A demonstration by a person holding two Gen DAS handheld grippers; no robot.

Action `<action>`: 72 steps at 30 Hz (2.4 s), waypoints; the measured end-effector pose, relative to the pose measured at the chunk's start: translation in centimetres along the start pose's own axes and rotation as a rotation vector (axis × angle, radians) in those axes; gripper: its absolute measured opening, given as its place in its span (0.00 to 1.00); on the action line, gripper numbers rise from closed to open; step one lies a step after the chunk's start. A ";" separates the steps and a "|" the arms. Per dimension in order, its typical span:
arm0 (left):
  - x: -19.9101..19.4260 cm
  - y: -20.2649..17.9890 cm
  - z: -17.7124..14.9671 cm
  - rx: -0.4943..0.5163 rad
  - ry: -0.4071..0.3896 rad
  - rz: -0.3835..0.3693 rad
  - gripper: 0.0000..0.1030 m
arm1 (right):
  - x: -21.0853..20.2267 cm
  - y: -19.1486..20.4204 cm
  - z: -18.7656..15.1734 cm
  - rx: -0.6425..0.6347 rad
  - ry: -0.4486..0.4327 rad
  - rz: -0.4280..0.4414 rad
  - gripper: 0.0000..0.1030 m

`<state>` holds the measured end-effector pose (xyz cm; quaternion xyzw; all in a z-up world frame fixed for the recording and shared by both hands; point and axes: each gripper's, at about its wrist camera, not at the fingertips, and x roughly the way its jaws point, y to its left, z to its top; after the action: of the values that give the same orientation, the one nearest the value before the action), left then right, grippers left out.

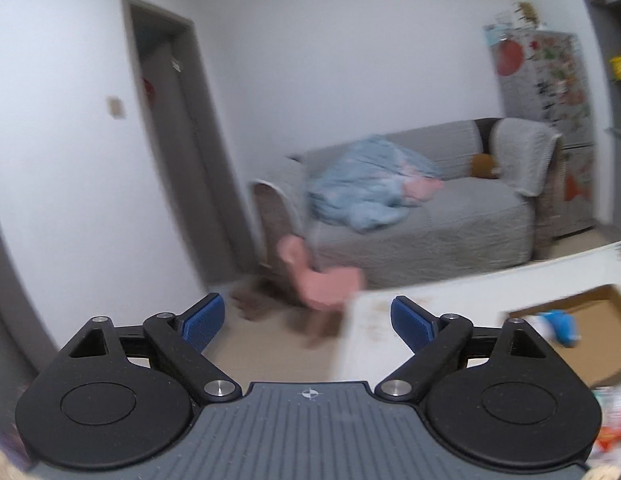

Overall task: Organize objects
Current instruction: 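Swing both tools back toward the pile of wrapped items, then grasp the white striped sock roll with the left tool while the right tool grasps the bubble-wrapped bundle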

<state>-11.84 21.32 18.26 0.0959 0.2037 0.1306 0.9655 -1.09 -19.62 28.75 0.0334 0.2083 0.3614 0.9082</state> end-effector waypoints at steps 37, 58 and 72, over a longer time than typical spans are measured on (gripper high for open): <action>11.5 -25.9 -15.4 -0.005 0.490 -0.635 0.90 | 18.6 -7.6 -34.2 0.234 0.604 -0.113 0.76; 15.8 -29.0 -16.3 -0.199 0.694 -0.754 0.95 | 19.9 -9.1 -34.0 0.191 0.671 -0.202 0.67; 18.2 -28.9 -16.5 -0.336 0.762 -0.767 0.50 | 22.2 -8.9 -34.6 0.097 0.731 -0.194 0.44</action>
<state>3.49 1.42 -10.12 -0.1938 0.5346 -0.1738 0.8040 5.24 -14.39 -12.50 -0.0744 0.5376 0.2514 0.8014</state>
